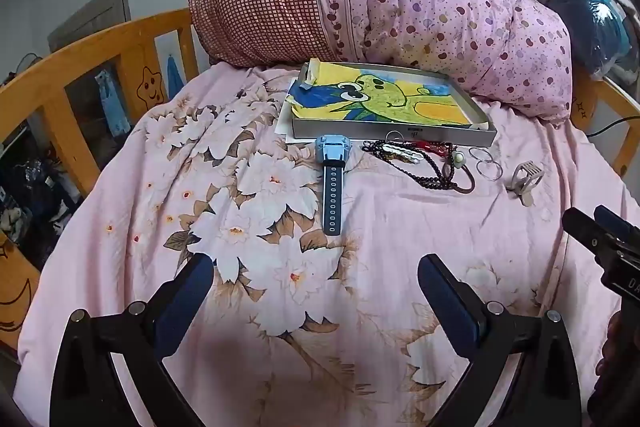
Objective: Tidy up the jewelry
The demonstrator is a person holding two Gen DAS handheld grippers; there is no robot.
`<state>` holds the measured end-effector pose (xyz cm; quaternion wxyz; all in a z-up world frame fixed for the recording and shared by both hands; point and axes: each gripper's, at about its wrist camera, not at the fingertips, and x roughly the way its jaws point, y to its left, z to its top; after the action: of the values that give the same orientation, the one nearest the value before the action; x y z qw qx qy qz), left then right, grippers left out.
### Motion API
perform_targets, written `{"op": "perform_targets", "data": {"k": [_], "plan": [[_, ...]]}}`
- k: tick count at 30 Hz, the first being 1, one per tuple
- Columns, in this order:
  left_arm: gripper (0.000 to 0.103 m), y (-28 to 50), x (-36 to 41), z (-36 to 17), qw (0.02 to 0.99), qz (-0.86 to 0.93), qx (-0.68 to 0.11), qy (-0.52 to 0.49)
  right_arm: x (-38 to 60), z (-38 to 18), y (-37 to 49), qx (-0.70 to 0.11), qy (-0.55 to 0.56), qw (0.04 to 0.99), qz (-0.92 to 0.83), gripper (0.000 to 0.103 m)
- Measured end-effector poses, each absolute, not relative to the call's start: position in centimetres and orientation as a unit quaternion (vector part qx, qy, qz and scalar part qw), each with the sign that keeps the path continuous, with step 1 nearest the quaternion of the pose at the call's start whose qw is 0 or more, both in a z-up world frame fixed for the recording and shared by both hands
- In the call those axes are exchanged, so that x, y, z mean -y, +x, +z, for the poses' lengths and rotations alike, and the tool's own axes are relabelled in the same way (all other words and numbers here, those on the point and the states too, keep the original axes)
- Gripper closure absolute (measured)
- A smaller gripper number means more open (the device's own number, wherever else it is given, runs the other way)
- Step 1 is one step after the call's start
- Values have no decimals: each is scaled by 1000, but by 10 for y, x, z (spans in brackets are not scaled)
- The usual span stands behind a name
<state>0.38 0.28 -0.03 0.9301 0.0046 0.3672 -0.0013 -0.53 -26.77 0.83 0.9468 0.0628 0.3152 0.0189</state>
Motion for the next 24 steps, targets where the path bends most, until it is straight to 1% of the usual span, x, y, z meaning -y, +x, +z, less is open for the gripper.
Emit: {"op": "perform_targets", "data": {"k": [24], "plan": [[0, 1, -3, -2, 930, 0, -367, 4, 268, 7, -5, -316, 64, 947, 16, 1]]}}
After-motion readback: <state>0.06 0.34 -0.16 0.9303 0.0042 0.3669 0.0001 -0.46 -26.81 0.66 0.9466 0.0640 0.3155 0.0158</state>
